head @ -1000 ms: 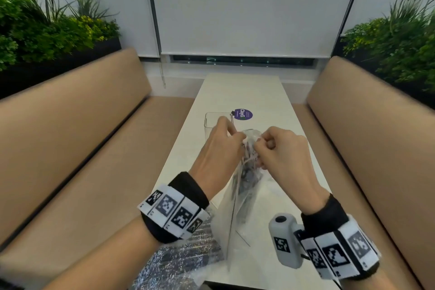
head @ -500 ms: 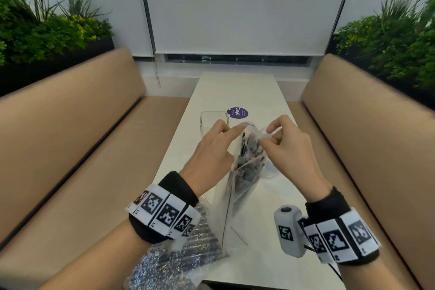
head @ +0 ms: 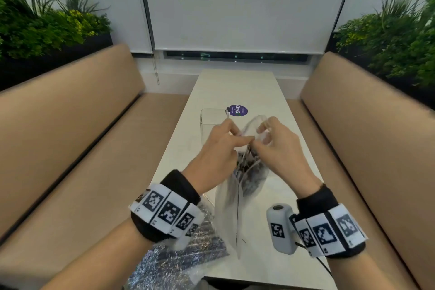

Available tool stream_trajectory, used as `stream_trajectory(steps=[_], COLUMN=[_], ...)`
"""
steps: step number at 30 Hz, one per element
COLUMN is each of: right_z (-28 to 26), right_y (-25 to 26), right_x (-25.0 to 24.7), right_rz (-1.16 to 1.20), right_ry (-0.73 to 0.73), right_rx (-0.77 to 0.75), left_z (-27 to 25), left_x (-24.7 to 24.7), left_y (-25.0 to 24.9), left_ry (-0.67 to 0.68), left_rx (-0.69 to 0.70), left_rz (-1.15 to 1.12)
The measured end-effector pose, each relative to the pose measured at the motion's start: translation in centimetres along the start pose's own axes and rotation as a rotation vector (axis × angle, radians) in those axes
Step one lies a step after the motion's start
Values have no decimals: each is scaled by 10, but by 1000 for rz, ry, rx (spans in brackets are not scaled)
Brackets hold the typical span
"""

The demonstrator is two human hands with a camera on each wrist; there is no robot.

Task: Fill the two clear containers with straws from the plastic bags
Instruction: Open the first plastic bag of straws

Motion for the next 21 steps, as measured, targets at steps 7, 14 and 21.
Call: stream_trajectory(steps=[7,14,21], right_z=[-11,-31,-45], right_y=[-72,-60,-68], right_x=[-37,-15,-19], right_rz=[-264,162,156], right_ry=[-62,-90,-252], right_rx=[166,141,183], left_z=[-8,3,-6], left_x=[-15,9,20], left_y=[72,66,41], left_ry=[77,59,181], left_rx=[-260,-411,-338], left_rz=[450,-596,-515])
Point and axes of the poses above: each hand's wrist, its own z-axis towards the middle knuckle, its own x-axis out of the palm, y = z × x, the point moved 5 cm from there along z, towards the middle knuckle, and after that the axes turned 7 degrees about -x, right-handed, at the moved point
